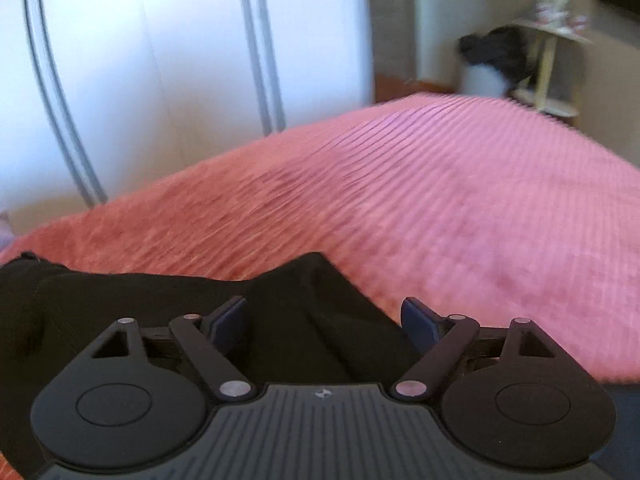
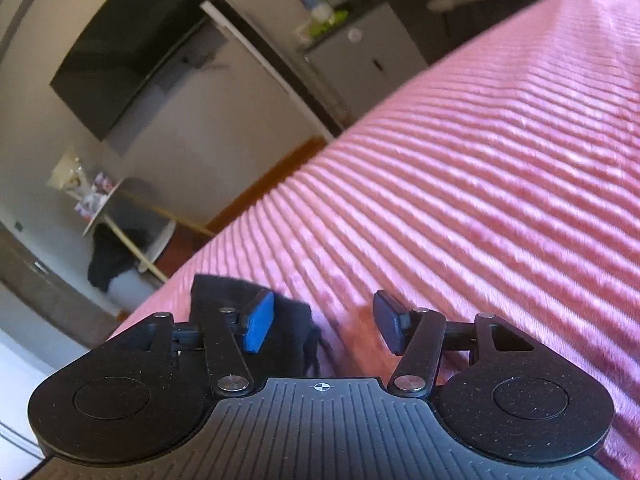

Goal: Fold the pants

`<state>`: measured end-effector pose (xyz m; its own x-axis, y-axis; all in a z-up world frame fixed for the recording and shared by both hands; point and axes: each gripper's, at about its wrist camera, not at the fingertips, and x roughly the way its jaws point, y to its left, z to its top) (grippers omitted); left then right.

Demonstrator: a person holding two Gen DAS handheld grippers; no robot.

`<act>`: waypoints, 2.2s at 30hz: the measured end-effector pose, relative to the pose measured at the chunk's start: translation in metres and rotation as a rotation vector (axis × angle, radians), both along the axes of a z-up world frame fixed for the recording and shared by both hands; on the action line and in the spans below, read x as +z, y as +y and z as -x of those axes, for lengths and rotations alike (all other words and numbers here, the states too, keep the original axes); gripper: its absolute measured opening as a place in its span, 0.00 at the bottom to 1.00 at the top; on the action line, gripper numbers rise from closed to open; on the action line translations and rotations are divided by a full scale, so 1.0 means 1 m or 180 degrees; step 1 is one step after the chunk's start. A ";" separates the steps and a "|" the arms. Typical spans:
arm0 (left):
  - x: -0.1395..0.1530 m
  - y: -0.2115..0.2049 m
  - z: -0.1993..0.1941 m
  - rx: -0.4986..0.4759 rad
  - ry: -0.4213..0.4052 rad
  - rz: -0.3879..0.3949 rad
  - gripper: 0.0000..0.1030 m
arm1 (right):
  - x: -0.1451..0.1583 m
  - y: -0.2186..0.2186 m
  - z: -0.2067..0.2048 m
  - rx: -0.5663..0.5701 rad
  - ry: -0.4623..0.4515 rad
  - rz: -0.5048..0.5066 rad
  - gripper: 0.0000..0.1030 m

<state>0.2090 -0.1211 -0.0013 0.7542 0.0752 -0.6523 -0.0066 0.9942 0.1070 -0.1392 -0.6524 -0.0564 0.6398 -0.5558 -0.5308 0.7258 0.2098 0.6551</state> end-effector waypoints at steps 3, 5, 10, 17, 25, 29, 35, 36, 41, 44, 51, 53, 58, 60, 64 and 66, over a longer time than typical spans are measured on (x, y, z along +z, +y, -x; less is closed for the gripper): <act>0.014 0.002 0.044 -0.0241 -0.0133 0.0055 0.93 | -0.006 -0.006 0.003 0.0220 -0.0304 -0.0231 0.69; 0.022 0.012 0.067 -0.0249 -0.0177 0.0177 0.94 | -0.009 -0.006 -0.002 0.0367 -0.0291 -0.0274 0.71; 0.043 0.057 0.099 0.0062 -0.0200 0.0409 0.94 | -0.018 -0.007 -0.021 0.0621 -0.0483 -0.0397 0.69; 0.094 0.147 0.123 0.0621 -0.0343 0.0557 0.94 | -0.017 -0.004 -0.013 0.0498 -0.0780 -0.0416 0.33; 0.135 0.223 0.164 0.1118 -0.0558 -0.0235 0.96 | 0.001 0.020 -0.025 0.0710 -0.0607 0.0009 0.38; 0.124 0.235 0.185 0.1034 -0.0432 -0.0250 0.96 | -0.012 0.021 -0.029 0.0581 -0.0277 -0.0162 0.13; 0.087 0.234 0.210 0.0773 -0.0189 0.0470 0.96 | 0.035 0.058 -0.024 0.0688 -0.0370 0.0349 0.07; 0.081 0.227 0.210 0.0678 -0.0152 0.0587 0.96 | 0.048 0.070 -0.025 0.0760 -0.0358 0.0479 0.07; 0.066 0.188 0.203 0.0308 -0.0116 0.1132 0.96 | 0.111 0.169 -0.057 0.1585 -0.0227 0.1546 0.08; 0.062 0.148 0.192 -0.0037 0.0013 0.1487 0.96 | 0.122 0.234 -0.080 0.2437 -0.0280 0.1776 0.15; 0.051 0.078 0.173 -0.0588 0.0234 0.1783 0.96 | 0.096 0.277 -0.103 0.3685 -0.0255 0.1073 0.68; 0.044 0.068 0.165 -0.0669 0.0354 0.1835 0.96 | 0.093 0.256 -0.097 0.3357 -0.0156 0.0995 0.68; 0.018 0.042 0.127 -0.0815 0.0774 0.1910 0.96 | 0.056 0.204 -0.094 0.2833 0.0523 0.0471 0.31; 0.009 0.028 0.110 -0.0897 0.1014 0.1981 0.96 | 0.032 0.196 -0.098 0.2712 0.0962 0.0259 0.11; -0.009 0.000 0.076 -0.0905 0.1291 0.2066 0.96 | 0.022 0.178 -0.097 0.2647 0.0760 0.0116 0.01; -0.016 -0.017 0.067 -0.0926 0.1322 0.1996 0.96 | 0.026 0.171 -0.093 0.2619 0.0569 0.0118 0.06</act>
